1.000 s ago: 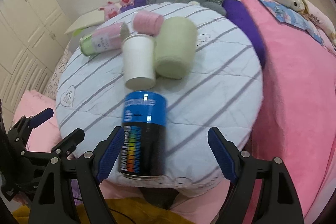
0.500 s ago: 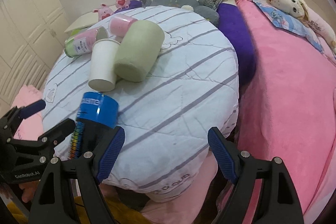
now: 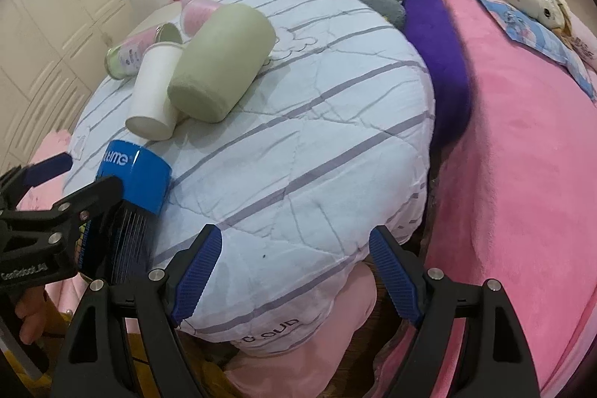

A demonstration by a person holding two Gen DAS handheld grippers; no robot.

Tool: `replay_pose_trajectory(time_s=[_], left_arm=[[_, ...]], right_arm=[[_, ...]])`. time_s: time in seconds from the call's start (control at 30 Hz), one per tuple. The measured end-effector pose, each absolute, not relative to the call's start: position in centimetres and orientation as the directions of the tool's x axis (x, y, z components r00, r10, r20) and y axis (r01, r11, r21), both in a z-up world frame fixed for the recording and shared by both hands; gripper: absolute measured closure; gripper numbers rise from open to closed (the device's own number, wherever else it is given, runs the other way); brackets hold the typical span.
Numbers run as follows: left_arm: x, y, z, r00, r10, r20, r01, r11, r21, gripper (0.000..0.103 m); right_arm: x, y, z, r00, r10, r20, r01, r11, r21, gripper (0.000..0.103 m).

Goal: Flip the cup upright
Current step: 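Bring the blue cup to the left tool and grasp it with the left tool, then rotate the blue cup upright with the left tool, opening upward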

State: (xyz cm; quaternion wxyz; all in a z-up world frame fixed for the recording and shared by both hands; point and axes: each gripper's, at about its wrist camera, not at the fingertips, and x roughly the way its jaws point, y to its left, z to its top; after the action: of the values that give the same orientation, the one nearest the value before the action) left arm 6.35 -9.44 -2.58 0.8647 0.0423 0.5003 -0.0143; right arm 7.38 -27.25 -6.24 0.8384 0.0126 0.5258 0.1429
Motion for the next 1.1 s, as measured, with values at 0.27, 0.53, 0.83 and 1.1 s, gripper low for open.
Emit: replay_pose_trajectory(time_s=[0.27,0.53,0.83,1.1], left_arm=[[7.9,-9.7,-4.8,0.439,0.028,-0.898,0.037,0.998,0.049,0.002],[8.7,-9.7,-6.1,0.373,-0.031,-0.927,0.061,0.998,-0.009,0.03],[8.5,-9.9,-4.6,0.427,-0.028,-0.904,0.062,0.998,-0.001,0.03],[8.4,-9.6,-1.8,0.514,-0.014,-0.858,0.057,0.998,0.017,0.031]], right_arm=[[7.8,-26.1,-7.0,0.361,0.304,-0.882,-0.313,0.93,0.192,0.02],[8.8,-26.6,-7.9,0.337,0.314,-0.888,-0.304,0.929,0.213,0.02],[8.8,-26.7,-8.1,0.334,0.316,-0.888,-0.301,0.929,0.217,0.02],[9.0,-26.9,-7.2,0.354,0.317,-0.88,-0.293,0.931,0.218,0.02]])
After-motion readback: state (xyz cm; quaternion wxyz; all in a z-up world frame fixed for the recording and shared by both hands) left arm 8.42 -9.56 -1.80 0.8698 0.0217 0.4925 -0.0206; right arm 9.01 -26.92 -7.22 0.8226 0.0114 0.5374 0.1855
